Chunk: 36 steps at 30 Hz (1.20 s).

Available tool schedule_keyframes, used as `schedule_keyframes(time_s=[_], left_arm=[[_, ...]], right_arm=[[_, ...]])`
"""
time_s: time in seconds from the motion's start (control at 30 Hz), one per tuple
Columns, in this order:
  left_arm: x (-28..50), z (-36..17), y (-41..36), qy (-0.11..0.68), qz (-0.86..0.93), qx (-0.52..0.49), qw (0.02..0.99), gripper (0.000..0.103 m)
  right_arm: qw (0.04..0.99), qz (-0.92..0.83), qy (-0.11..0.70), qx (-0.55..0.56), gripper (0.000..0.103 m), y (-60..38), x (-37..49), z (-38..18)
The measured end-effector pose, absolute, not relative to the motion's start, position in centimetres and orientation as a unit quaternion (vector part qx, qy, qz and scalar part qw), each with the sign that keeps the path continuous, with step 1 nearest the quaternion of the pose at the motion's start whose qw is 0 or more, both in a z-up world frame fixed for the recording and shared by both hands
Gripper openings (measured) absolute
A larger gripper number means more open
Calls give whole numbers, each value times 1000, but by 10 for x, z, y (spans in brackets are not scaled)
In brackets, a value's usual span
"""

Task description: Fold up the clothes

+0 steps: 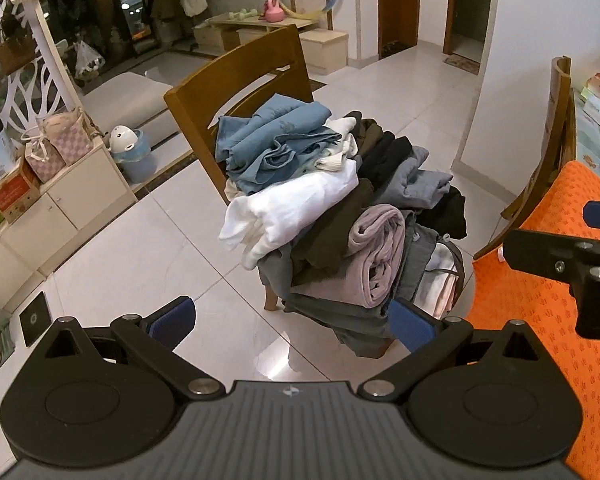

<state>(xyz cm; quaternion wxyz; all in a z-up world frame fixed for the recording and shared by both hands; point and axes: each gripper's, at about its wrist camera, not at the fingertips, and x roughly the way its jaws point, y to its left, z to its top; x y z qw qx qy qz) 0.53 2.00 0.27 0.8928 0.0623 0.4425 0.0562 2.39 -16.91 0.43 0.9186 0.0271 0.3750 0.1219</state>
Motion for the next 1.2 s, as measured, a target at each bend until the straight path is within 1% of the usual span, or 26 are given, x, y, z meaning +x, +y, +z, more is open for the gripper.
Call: schedule_keyframes(time_s=[1.2], left_arm=[[23,-2,25,454,56,56,887,103]], right_arm=[[915,124,382,31,103,-171,46,-7]])
